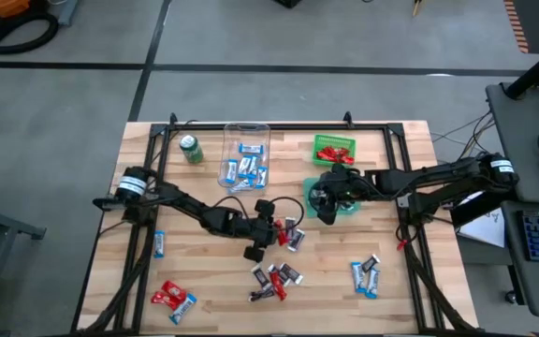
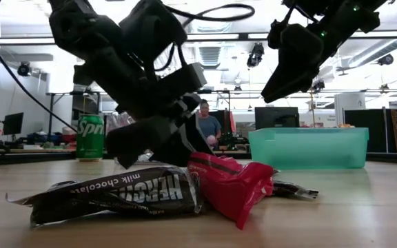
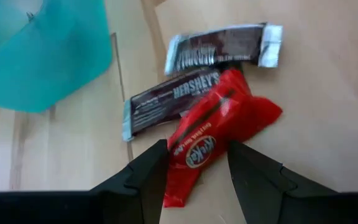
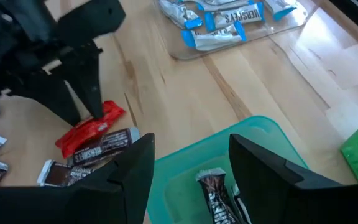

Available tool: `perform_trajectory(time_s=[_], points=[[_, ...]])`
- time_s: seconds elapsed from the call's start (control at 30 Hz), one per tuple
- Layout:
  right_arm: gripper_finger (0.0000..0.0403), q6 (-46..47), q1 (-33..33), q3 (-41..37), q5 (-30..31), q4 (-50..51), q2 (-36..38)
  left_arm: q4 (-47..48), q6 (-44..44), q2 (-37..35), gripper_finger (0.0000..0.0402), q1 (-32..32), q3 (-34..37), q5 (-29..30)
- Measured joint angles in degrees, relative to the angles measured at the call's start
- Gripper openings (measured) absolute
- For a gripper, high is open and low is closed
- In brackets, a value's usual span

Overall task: Sort candy
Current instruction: Put the red candy into the green bin

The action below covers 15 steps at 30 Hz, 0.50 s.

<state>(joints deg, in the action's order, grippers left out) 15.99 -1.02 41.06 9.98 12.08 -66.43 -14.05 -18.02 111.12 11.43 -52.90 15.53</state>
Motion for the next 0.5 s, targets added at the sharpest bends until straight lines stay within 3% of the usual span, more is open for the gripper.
perform_trajectory(time_s=[0.23,0.5], points=[[0.0196,0.06,0.02,0.00,0.00,0.09,-0.02,-0.11,-0.53,2.08,0.0130,-0.54,-0.11,-0.11],[0.0196,-0.81,1.21,-0.13,-3.03,-0.14,-0.04,0.13,2.07,1.71,0.0011,-0.69,-0.07,0.16]])
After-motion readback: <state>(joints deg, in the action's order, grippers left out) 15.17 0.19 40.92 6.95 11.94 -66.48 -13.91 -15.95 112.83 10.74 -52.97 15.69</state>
